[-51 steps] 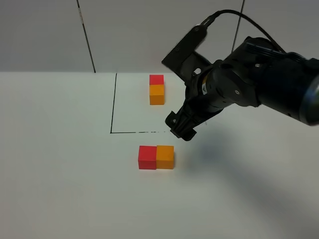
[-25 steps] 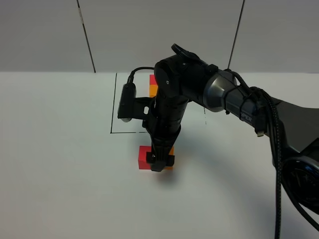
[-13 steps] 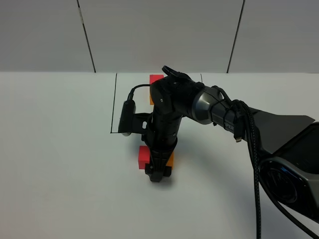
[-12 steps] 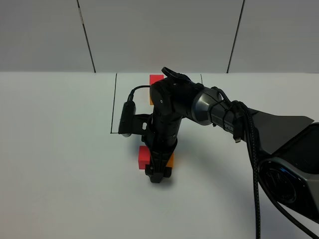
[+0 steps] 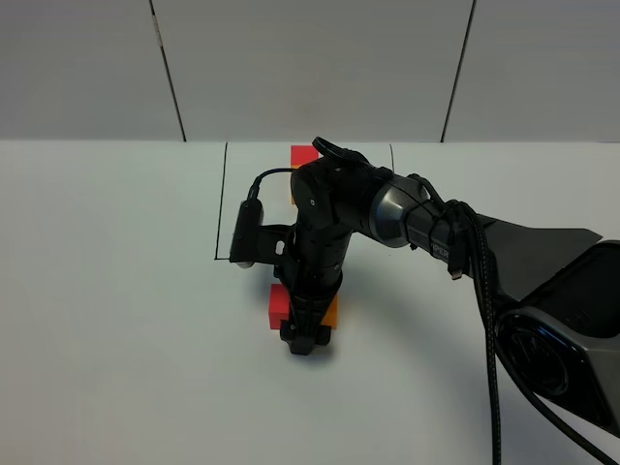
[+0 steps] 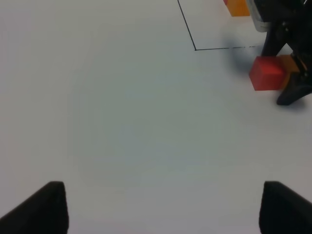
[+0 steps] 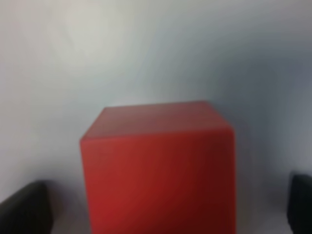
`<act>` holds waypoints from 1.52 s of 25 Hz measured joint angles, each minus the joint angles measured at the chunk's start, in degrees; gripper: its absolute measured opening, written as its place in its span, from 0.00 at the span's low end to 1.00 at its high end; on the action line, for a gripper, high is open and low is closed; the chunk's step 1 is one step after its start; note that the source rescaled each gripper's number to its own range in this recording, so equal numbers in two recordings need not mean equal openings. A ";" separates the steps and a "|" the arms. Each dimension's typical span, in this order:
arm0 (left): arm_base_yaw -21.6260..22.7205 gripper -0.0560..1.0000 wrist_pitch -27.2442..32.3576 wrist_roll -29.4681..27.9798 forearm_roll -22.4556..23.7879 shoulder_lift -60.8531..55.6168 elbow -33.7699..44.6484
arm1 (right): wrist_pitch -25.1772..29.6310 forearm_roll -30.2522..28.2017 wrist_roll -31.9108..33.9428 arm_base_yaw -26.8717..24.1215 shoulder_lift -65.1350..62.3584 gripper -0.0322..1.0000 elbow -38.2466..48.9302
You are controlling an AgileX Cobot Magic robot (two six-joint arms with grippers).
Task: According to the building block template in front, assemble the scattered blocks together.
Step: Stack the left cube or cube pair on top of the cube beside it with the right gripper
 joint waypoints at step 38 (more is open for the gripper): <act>0.00 0.69 0.00 0.00 0.00 0.00 0.00 | 1.00 0.23 32.86 0.00 -3.22 0.03 -2.06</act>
